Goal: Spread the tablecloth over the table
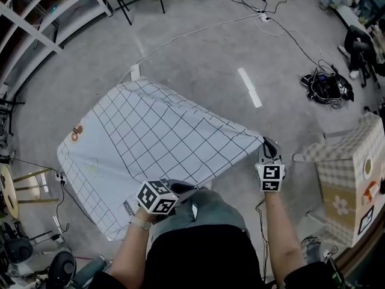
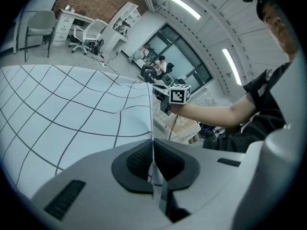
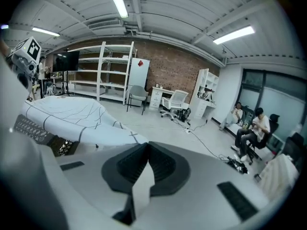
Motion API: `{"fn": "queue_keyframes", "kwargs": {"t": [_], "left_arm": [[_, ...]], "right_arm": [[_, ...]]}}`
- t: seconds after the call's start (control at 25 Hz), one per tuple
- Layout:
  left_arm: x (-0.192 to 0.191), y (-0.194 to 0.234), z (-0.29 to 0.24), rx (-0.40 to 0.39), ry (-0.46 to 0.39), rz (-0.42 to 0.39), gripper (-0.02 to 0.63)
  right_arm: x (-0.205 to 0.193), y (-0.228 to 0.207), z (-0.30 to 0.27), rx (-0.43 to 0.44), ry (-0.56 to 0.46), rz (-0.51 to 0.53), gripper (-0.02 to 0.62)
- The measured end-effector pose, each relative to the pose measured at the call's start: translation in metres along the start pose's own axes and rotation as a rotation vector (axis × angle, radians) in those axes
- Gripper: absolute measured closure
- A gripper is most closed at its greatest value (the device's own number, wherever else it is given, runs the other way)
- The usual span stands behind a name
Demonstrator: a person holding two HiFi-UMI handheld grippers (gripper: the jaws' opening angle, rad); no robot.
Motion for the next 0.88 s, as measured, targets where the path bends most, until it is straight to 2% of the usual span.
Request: {"fn": "queue_keyframes", "kwargs": {"t": [0.28,0.52,0.6,0.68,0.72,0.8,0.88], "left_arm": [[-0.007,-0.004,-0.024,-0.044,0.074,-0.015,0.592],[-0.032,0.003,-0.039,0.034,0.125,-0.056,0.591],[-0.043,0.007,-0.043,0.068,0.149,-0.072,0.581],[-0.052,0.009,-0.046,0.081,0.172,-0.078,0.536],[-0.057,0.009,-0.048,0.079,0.184,-0.077,0.49],[-0.063,0.009,-0.052,0.076,0.207,-0.077,0.42],[-0.069,0.009,-0.053,0.08,0.232,-0.091,0.401]], "right_arm": [[-0.042,-0.011,0.004,-0.028,0.106,-0.055,0.581],[-0.075,-0.002,0.006,0.006,0.187,-0.167,0.532],[-0.085,0.003,0.005,0.023,0.224,-0.186,0.484],[-0.094,0.008,0.004,0.042,0.259,-0.205,0.443],[-0.098,0.01,0.004,0.049,0.272,-0.209,0.425],[-0.105,0.011,0.005,0.051,0.298,-0.217,0.423],[-0.113,0.005,0.007,0.031,0.33,-0.242,0.423]]}}
Point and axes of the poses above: the fingertips, and each gripper's own axes: z backward along the fingers, y to its left, x out of its top, the point moved 1 cm from there along z, backward along the fingers, and after that the axes turned 1 degree about -z, right-handed, at the moved point
